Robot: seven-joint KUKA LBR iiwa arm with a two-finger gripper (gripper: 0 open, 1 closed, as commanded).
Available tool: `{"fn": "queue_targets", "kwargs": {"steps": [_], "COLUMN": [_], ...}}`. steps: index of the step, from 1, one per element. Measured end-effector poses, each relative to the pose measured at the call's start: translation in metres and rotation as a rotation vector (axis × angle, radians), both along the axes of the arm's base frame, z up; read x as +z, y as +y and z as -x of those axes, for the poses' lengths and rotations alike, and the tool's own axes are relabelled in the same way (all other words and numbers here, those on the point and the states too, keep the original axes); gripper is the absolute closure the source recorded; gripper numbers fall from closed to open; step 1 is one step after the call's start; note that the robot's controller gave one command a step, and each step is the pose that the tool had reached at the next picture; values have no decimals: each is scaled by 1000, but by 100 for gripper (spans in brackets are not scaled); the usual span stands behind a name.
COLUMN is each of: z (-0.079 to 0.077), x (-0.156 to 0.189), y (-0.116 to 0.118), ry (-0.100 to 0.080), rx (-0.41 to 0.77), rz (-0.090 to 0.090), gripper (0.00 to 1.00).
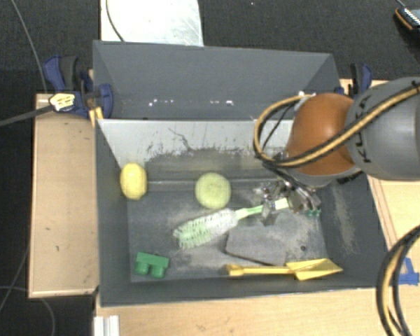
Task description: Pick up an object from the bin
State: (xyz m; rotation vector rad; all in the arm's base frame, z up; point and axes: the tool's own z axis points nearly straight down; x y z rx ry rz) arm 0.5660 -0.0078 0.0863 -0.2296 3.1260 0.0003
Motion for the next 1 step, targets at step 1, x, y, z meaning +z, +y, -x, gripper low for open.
{"fn": "queue_targets", "kwargs": {"steps": [1], "z": [0], "x": [27], "y": [0], "ry": [1], "rx": [1], "rz": [0], "gripper": [100]}}
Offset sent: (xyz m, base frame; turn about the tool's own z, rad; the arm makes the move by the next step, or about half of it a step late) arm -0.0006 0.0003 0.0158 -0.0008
